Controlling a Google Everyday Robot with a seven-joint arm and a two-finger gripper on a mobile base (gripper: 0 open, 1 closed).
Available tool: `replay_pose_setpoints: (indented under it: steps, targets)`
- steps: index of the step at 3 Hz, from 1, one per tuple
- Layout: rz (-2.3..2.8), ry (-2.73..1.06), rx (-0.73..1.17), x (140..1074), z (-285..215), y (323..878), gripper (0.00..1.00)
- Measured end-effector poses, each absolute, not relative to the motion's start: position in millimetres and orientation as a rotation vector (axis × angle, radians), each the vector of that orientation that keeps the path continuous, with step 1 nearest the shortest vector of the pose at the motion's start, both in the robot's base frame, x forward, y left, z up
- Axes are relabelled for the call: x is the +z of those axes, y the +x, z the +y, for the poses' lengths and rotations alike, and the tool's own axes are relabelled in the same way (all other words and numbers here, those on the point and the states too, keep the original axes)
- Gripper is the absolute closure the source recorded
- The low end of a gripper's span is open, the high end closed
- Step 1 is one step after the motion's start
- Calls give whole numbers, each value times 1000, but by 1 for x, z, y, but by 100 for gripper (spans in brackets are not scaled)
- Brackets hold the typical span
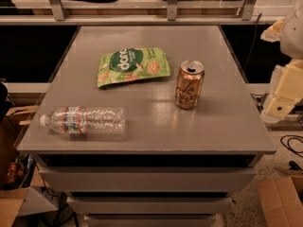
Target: Pick water bottle
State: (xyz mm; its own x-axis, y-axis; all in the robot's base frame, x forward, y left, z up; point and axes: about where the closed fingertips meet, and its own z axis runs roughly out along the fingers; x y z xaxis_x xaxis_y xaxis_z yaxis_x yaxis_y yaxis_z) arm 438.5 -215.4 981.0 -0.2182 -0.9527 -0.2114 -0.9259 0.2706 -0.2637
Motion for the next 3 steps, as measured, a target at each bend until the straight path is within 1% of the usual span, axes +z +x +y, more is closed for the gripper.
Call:
replay_pose_setpoints:
  steps: [2, 3]
  targets:
    - [2232, -1690, -139, 984, -215, 440, 0]
    - [2220, -1734, -151, 985, -187, 453, 0]
